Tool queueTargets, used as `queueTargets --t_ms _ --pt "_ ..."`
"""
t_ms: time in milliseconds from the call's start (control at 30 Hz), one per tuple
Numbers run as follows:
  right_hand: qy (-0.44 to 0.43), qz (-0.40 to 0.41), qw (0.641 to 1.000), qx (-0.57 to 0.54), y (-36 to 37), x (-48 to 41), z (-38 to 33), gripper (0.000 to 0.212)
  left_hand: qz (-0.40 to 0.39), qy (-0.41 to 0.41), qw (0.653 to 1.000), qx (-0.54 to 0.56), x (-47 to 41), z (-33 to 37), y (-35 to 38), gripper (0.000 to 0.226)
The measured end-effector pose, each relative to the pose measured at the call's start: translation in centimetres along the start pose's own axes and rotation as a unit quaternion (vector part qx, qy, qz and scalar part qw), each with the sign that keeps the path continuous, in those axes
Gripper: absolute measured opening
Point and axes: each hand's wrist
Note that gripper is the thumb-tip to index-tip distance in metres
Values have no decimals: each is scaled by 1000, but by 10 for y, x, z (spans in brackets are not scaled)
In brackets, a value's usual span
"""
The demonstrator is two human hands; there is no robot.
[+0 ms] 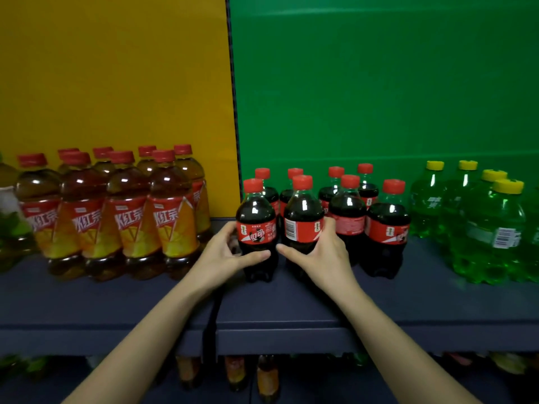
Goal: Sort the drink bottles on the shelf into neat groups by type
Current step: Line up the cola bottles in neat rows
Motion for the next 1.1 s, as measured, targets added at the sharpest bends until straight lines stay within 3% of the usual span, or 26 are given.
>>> queueTargets --t_ms 167,400,600,900,1100 --pt "18 -16 1000 -12 16 -4 4 82 -40 -5 999 5 -16 -12 -10 62" --pt "28 -147 987 -55 4 5 18 84 -55 -14 998 -3 -25 -22 -10 82" --pt "-7 -59 997 50 13 4 16 84 -16 8 999 -46 -25 -28 -7 76" --pt "-2 -37 998 55 12 5 24 72 33 45 995 -79 -27 -31 -5 66" --pt "-15 -32 996 81 12 3 20 70 21 49 996 -65 -28 -31 -5 66"
Point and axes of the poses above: each hand's wrist, its own x-axis away from the middle knuckle, its own y-axis out of the palm, z = x × y, and after that the axes turned 11 degrees about x, right-handed
